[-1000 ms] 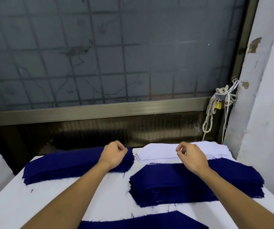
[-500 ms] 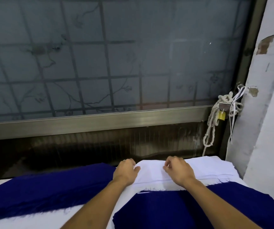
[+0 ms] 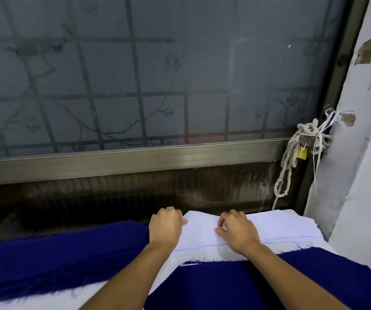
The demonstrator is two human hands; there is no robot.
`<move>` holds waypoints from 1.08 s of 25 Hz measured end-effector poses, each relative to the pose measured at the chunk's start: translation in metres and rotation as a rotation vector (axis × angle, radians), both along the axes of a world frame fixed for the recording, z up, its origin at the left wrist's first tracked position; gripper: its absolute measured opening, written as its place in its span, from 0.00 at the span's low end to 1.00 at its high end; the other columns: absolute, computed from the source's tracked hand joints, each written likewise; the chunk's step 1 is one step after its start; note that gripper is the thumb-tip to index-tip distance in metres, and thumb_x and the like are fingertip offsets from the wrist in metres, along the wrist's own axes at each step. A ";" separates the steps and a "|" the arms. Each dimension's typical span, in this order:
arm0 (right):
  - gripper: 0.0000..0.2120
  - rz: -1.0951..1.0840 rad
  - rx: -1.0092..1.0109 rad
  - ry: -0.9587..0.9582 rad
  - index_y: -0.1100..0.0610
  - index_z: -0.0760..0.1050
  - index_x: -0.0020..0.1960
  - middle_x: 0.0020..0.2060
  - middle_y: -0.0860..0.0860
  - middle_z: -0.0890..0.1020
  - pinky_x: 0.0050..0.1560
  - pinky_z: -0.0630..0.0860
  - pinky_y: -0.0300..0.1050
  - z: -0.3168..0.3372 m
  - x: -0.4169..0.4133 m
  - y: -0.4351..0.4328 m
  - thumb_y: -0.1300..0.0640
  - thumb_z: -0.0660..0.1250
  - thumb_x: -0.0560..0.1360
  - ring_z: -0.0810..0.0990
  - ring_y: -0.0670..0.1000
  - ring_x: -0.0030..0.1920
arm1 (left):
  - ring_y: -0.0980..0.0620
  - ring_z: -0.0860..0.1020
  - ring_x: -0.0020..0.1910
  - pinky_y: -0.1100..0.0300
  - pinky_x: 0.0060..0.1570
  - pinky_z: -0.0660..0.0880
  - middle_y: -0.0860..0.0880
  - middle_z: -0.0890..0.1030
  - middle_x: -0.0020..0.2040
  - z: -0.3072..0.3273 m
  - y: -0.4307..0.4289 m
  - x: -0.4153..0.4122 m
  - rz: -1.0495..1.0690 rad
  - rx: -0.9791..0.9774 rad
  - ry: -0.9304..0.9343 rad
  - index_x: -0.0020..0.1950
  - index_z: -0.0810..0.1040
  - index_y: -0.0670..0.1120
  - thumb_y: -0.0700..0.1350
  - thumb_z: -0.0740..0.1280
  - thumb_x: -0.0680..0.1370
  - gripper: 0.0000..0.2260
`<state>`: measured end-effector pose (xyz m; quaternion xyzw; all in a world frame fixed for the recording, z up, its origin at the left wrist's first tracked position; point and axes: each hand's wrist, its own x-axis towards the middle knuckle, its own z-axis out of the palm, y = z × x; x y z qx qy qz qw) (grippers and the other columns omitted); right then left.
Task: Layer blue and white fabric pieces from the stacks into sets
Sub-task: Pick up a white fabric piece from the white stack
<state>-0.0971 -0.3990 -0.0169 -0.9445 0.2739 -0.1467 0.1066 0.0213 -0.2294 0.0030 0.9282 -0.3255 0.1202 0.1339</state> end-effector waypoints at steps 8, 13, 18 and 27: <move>0.19 0.170 0.051 -0.221 0.42 0.71 0.71 0.69 0.42 0.74 0.73 0.59 0.46 0.030 0.010 0.021 0.44 0.65 0.81 0.67 0.46 0.72 | 0.57 0.77 0.48 0.66 0.40 0.69 0.57 0.80 0.48 0.029 0.012 -0.015 -0.232 -0.166 -0.008 0.54 0.80 0.53 0.54 0.63 0.84 0.08; 0.06 0.162 0.147 -0.186 0.47 0.81 0.52 0.48 0.44 0.82 0.66 0.69 0.52 0.053 -0.007 0.026 0.46 0.69 0.79 0.75 0.49 0.59 | 0.56 0.78 0.41 0.59 0.36 0.74 0.56 0.79 0.42 0.061 0.042 -0.025 -0.168 -0.309 0.090 0.49 0.76 0.52 0.55 0.60 0.85 0.11; 0.22 0.144 0.243 -0.139 0.56 0.79 0.67 0.66 0.50 0.79 0.67 0.71 0.52 0.077 -0.038 0.025 0.46 0.71 0.78 0.73 0.56 0.69 | 0.57 0.79 0.37 0.55 0.38 0.77 0.55 0.81 0.37 0.088 0.088 -0.025 -0.071 -0.473 0.175 0.45 0.76 0.52 0.53 0.62 0.84 0.11; 0.08 0.216 0.366 -0.209 0.51 0.84 0.40 0.34 0.45 0.83 0.42 0.75 0.46 0.111 -0.093 0.053 0.51 0.73 0.77 0.81 0.46 0.38 | 0.55 0.79 0.43 0.55 0.44 0.75 0.55 0.81 0.40 0.116 0.195 -0.028 0.116 -0.551 0.171 0.47 0.80 0.51 0.53 0.64 0.84 0.10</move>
